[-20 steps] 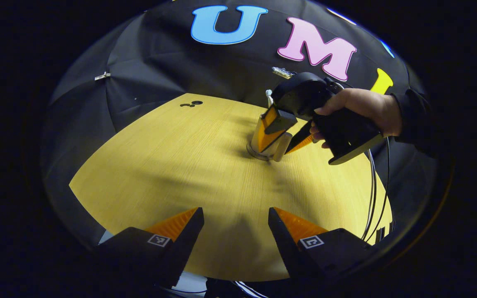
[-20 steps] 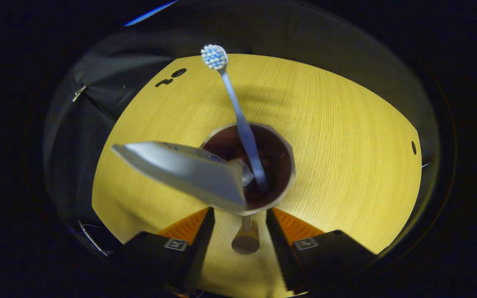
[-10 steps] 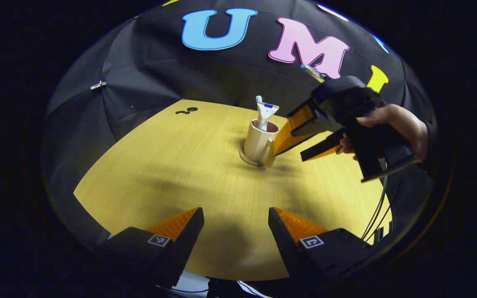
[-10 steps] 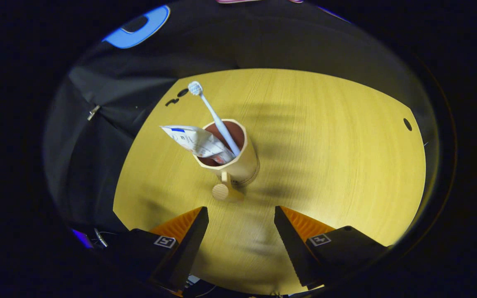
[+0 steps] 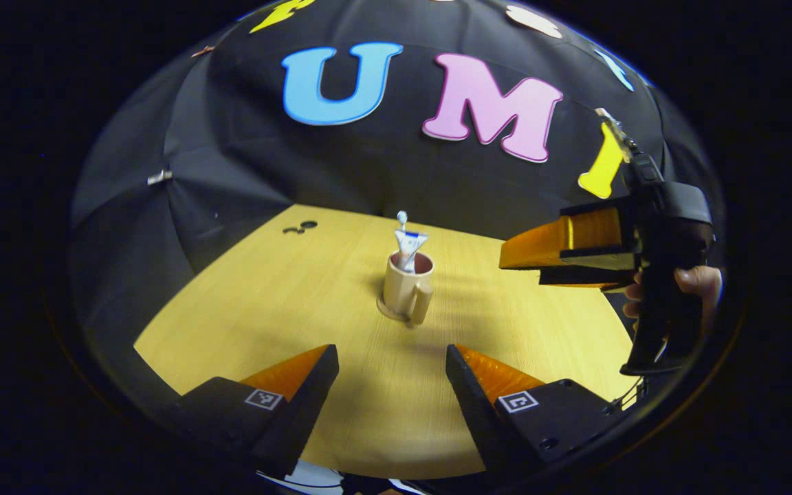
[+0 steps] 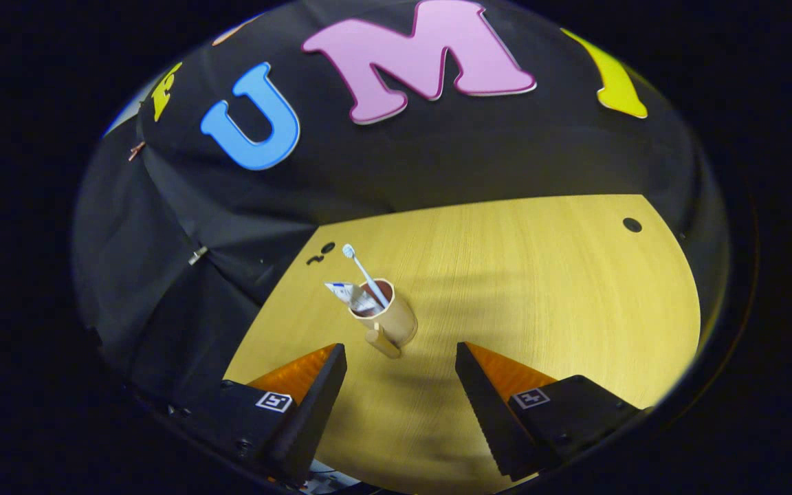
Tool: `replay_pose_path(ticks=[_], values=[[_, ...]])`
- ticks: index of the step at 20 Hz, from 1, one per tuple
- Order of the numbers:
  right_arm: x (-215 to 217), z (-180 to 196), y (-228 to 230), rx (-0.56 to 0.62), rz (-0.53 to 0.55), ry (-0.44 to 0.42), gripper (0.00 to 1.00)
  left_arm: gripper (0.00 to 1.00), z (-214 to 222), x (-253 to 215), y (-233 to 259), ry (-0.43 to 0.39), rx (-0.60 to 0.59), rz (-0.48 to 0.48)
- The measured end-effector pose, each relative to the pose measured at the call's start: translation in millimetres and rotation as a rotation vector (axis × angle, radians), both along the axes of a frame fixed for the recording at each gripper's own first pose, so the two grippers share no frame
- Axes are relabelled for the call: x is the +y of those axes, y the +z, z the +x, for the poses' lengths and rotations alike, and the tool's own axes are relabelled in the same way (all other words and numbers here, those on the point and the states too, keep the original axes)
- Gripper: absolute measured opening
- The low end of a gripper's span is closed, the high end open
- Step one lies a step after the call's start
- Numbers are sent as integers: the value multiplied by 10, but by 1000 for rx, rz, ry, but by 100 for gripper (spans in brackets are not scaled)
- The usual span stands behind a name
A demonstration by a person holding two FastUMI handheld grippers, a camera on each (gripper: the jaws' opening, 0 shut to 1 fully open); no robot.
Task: Put the toothbrush and toothpaste on the desktop into the cup, then pick up the cup and place it on the coaster on the desktop.
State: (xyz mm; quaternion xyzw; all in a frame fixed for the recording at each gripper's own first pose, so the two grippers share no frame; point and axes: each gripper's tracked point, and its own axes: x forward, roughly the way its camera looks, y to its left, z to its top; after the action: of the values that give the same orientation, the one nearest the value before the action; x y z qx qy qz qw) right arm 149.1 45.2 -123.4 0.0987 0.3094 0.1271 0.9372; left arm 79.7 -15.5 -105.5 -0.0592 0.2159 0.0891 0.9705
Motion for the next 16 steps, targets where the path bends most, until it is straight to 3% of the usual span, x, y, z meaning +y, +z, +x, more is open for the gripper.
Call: replay_pose_path(ticks=[4, 11, 14, 16], values=[[-231, -266, 344, -137, -21, -50, 98, 98, 88, -178, 539, -71, -134, 50], [-401, -939, 824, -357, -59, -263, 98, 97, -293, -62, 1298, -153, -377, 48], [-458, -1402, 608, -328, -135, -338, 98, 98, -519, 109, 1304, -194, -388, 75], [-396, -1663, 461, -290, -151, -335, 98, 98, -651, 152, 1224, -224, -370, 60]])
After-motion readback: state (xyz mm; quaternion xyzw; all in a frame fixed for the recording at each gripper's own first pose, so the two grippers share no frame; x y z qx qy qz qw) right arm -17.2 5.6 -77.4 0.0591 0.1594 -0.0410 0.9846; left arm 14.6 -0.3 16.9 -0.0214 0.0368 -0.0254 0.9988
